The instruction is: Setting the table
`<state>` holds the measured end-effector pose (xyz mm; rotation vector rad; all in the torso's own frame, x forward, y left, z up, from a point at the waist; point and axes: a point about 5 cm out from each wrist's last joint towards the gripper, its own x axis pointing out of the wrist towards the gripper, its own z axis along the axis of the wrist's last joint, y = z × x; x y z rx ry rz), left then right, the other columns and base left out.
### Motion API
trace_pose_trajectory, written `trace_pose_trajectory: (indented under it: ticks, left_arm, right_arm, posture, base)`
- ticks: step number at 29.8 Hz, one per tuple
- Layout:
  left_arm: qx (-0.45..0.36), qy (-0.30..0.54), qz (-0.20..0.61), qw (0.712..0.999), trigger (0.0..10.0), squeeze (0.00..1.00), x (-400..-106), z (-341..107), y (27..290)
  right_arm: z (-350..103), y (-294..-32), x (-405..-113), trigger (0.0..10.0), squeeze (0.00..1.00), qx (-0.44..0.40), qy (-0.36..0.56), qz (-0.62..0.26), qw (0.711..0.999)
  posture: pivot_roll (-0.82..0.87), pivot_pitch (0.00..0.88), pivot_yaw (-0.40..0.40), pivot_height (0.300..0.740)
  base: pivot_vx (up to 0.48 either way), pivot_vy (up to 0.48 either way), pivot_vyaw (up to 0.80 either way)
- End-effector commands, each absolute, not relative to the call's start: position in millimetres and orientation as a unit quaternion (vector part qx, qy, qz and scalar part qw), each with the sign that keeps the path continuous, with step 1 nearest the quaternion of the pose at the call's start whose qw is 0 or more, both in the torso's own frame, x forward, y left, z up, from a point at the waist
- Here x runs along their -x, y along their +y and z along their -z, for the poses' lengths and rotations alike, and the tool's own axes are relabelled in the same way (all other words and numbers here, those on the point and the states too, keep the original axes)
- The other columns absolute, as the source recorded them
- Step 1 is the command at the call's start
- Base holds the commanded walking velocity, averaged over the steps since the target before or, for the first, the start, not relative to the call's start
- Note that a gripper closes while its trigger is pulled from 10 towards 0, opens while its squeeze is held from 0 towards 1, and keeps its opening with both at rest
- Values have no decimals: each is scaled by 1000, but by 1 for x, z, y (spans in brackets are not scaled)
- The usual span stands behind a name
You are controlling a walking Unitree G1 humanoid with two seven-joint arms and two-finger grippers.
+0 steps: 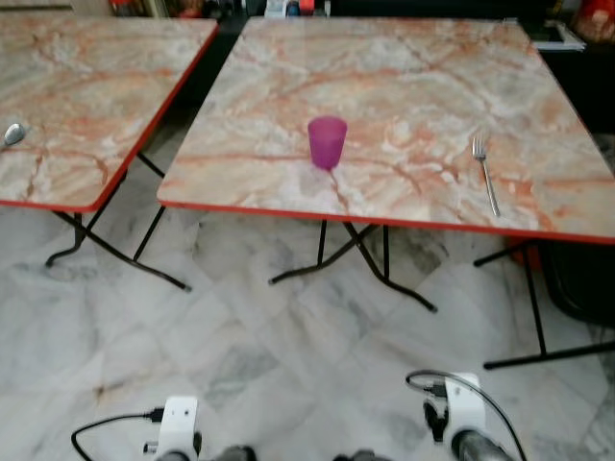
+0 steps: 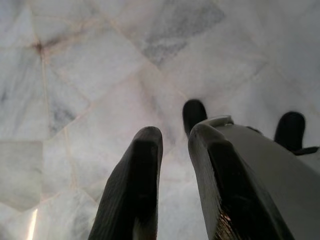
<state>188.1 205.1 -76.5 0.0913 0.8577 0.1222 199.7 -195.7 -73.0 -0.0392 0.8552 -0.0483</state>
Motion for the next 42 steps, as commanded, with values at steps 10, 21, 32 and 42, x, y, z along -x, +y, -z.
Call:
trace_pose_trajectory:
  ticks: [10, 21, 32, 42]
  left_arm:
    - [-37, 432, -73, 898, 10000, 0, -177, 81, 212]
    - [-33, 426, -77, 901, 10000, 0, -180, 79, 212]
    - [-32, 427, -76, 901, 10000, 0, -181, 79, 211]
    - [-31, 429, -74, 900, 10000, 0, -182, 79, 211]
  right_arm:
    - [76, -201, -193, 10000, 0, 26, 422, 29, 906]
    - [76, -199, -193, 10000, 0, 22, 422, 27, 906]
    - [78, -198, -191, 10000, 0, 29, 434, 27, 900]
    - [78, -197, -192, 10000, 0, 34, 438, 28, 898]
  posture:
    - [-52, 182, 0, 740]
    - [-53, 188, 1, 740]
    - [-52, 193, 1, 740]
    - [-56, 205, 4, 740]
  base:
    - [0, -24, 0]
    - [0, 0, -159]
    - [198, 0, 0]
    - [247, 0, -375]
